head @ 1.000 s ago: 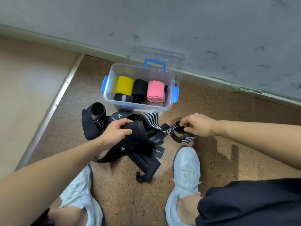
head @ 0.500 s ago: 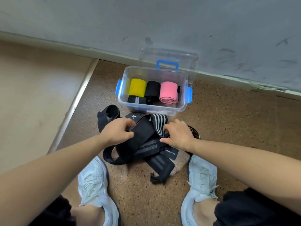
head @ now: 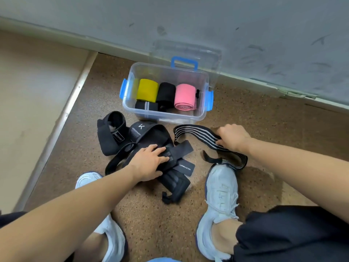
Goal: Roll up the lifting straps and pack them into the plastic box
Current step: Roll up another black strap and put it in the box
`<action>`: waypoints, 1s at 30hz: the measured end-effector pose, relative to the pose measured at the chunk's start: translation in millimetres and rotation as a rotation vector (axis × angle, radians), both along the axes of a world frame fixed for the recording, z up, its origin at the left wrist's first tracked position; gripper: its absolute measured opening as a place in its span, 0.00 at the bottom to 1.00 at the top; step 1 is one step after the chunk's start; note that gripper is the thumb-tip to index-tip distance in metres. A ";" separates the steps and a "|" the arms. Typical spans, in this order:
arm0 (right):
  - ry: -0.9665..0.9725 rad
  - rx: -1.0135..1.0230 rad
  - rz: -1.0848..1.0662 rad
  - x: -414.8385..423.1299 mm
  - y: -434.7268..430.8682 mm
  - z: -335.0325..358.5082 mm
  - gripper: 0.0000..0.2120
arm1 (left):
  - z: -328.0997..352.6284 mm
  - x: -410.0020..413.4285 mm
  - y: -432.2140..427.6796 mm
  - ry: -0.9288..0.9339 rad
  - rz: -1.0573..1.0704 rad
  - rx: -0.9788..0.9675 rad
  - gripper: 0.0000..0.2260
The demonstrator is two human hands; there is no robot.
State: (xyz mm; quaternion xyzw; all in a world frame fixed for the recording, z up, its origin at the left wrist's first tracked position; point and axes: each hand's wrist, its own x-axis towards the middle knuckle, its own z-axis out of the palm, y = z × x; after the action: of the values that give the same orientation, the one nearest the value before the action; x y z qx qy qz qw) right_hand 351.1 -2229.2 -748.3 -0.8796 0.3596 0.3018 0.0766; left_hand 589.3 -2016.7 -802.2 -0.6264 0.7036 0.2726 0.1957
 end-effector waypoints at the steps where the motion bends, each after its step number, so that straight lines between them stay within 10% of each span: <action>1: -0.022 0.008 -0.035 -4.4 -2.7 -0.3 0.12 | 1.4 -0.6 -1.0 0.010 0.025 -0.019 0.29; 8: -0.390 0.063 -0.094 8.4 16.5 -2.1 0.09 | -4.3 -28.5 -9.0 -0.101 0.086 -0.133 0.41; 14: -0.470 0.359 -0.210 26.6 50.7 -24.8 0.08 | -3.2 -9.5 -4.3 0.094 0.105 -0.191 0.28; 20: -0.412 0.480 -0.144 25.9 79.3 -39.0 0.06 | 26.4 31.5 -19.7 0.262 0.358 -0.256 0.09; 30: -0.165 0.602 -0.040 21.4 141.0 -63.2 0.24 | 35.7 48.5 2.2 0.342 0.489 -0.233 0.08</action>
State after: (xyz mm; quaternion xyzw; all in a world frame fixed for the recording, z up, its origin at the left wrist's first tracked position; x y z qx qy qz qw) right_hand 372.5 -2088.3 -811.5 -0.8318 0.2637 0.3207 0.3685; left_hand 637.8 -2014.5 -766.4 -0.7402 0.5814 0.3304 -0.0695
